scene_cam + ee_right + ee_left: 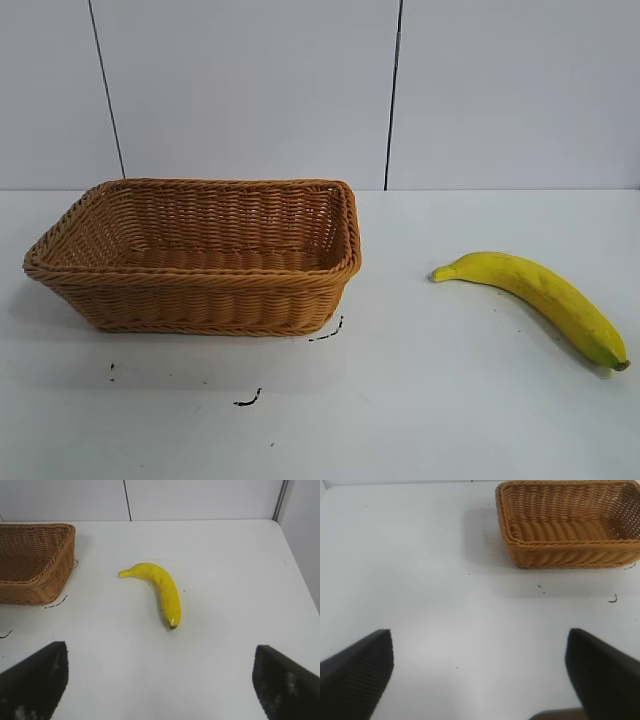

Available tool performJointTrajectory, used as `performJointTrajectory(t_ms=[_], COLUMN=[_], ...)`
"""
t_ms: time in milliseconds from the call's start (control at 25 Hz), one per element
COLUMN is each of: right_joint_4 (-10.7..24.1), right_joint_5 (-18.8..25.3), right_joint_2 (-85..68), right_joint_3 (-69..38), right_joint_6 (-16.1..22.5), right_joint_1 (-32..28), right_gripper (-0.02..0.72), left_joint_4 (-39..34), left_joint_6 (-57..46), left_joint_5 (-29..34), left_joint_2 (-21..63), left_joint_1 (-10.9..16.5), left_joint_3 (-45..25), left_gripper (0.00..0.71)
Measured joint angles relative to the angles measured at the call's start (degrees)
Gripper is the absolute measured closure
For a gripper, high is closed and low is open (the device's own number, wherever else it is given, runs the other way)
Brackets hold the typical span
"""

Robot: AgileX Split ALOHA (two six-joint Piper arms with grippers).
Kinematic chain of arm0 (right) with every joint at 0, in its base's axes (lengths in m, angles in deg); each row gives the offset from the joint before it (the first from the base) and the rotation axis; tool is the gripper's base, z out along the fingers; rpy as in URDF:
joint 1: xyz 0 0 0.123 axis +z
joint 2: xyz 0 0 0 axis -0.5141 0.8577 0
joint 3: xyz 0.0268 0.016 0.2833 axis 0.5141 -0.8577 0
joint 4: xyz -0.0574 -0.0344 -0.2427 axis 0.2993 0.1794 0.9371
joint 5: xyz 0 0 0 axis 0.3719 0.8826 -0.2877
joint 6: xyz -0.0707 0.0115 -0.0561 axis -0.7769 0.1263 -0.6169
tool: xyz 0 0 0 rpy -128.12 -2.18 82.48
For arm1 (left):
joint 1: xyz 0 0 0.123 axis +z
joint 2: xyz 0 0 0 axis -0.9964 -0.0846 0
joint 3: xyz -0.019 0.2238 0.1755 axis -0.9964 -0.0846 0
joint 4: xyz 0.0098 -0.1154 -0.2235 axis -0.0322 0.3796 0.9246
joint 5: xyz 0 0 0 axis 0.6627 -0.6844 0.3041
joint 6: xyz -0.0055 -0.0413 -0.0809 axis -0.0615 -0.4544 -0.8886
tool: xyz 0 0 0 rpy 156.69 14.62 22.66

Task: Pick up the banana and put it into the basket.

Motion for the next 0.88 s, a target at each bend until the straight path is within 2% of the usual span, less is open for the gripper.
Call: performJointTrajectory(t_ms=[880], right_joint_4=[0.07], right_joint_5=[0.0], right_joint_2=[1.59], right_joint_3=[0.0], right_joint_6=[0.0], right_joint_1=[0.0], right_gripper=[0.013], left_joint_4=[0.0], left_joint_6=[0.0], left_joint_5=[0.0], left_joint_2=[0.0], left_joint_1=[0.0], left_joint_3=[0.0], left_gripper=[0.017])
